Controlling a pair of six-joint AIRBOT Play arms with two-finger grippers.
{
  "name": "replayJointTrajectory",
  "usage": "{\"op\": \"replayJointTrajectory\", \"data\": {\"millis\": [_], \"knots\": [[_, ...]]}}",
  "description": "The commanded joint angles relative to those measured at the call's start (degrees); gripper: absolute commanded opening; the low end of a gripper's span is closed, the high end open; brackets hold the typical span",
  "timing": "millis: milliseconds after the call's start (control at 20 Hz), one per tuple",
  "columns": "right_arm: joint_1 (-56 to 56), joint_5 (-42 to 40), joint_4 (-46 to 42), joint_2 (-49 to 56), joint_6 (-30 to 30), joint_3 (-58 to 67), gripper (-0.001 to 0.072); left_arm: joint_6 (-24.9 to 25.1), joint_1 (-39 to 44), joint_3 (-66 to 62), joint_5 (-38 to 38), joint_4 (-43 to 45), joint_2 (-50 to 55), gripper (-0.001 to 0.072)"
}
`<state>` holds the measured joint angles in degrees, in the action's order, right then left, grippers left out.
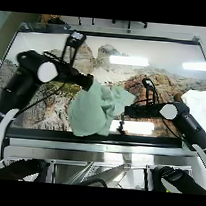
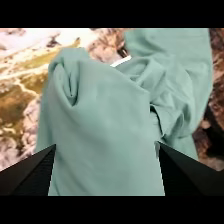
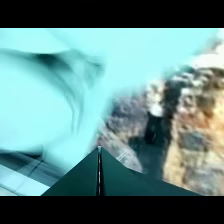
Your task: Fold the shirts.
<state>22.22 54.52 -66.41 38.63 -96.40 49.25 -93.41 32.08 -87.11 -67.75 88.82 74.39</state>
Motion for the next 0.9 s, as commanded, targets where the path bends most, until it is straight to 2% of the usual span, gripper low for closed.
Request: {"op": "replayJointTrajectory", "data": {"millis": [0, 50, 100, 150, 200, 300, 350, 400, 450, 550, 700, 850], "knots": [[-0.04, -0.07, -0.04, -0.07, 0.04, 1.57, 0.0026, -0.44, 0.52, -4.04, -5.62, -0.24, 6.38, 0.0682], [-0.04, 0.13, -0.31, -0.09, 0.02, 2.6, 0.0038, 0.09, -1.11, -5.77, -9.66, -0.28, 6.86, 0.0682], [-0.17, 0.72, -0.98, -0.07, 0.04, 3.54, 0.0162, 0.37, -2.99, -6.38, -13.51, -0.35, 6.84, 0.0681], [-0.98, 1.42, -1.42, -0.07, 0.04, 4.2, 0.0255, 0.42, -5.27, -5.57, -17.18, -0.35, 6.27, 0.0681], [-2.34, 1.88, -1.53, -0.13, 0.04, 4.31, 0.0254, 0.9, -7.41, -2.71, -19.41, -0.52, 4.81, 0.068], [-7.39, 5.66, -1.57, 0.0, 0.07, 4.31, 0.0254, 1.07, -10.93, 8.7, -19.08, -0.59, -0.74, 0.068], [-11.1, 7.98, -1.51, 0.5, 0.72, 4.28, 0.0254, 1.11, -12.37, 15.89, -17.25, -1.11, -4.17, 0.0603], [-15.3, 9.68, -1.44, 1.38, 2.03, 4.26, 0.0254, 1.51, -13.94, 23.8, -14.4, -3.52, -7.76, 0.0453], [-19.06, 10.51, -1.25, 2.47, 3.78, 4.26, 0.0254, 1.68, -15.56, 31.32, -10.88, -6.78, -11.1, 0.0414], [-25.57, 10.47, -0.68, 5.77, 8.07, 4.26, 0.0254, 2.6, -18.84, 43.08, -3.72, -14.08, -15.65, 0.0415], [-30.95, 10.43, 5.53, 12.11, 15.06, 4.26, 0.0255, 9.73, -23.78, 54.49, 5.53, -27.32, -18.8, 0.0415], [-31.61, 9.33, 12.87, 19.19, 20.83, 4.26, 0.0255, 16.44, -27.5, 59.04, 9.53, -37.2, -17.14, 0.0415]]}}
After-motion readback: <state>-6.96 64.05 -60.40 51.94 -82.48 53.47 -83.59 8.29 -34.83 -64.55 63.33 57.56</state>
